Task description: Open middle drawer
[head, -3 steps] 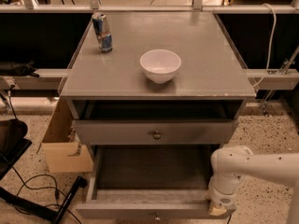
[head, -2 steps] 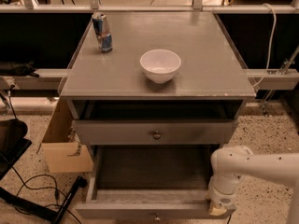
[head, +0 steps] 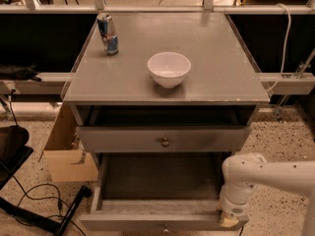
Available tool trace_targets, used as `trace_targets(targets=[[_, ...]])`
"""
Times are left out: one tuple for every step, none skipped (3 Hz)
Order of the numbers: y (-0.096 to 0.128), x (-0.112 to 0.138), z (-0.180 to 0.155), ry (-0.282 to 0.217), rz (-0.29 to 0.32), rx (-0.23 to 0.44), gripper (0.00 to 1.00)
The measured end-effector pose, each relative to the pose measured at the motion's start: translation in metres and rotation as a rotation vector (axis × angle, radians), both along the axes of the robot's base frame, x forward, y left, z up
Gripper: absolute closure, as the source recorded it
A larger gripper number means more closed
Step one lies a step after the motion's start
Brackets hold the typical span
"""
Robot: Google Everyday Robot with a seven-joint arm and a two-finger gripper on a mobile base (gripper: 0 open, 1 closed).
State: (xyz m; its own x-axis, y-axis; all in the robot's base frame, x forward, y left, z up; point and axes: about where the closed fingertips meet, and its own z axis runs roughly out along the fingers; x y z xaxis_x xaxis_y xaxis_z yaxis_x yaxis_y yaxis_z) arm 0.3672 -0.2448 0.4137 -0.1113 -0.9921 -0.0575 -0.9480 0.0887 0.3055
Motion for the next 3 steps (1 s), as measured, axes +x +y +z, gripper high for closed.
trace_targets(targets=[[0.000, 0.002, 0.000, 0.000, 0.000, 0.000, 0.11], [0.000, 0.000, 0.020, -0.033, 0.006, 0.039, 0.00], [0.003, -0.014, 0.068, -0.098, 0.006, 0.054, 0.00]])
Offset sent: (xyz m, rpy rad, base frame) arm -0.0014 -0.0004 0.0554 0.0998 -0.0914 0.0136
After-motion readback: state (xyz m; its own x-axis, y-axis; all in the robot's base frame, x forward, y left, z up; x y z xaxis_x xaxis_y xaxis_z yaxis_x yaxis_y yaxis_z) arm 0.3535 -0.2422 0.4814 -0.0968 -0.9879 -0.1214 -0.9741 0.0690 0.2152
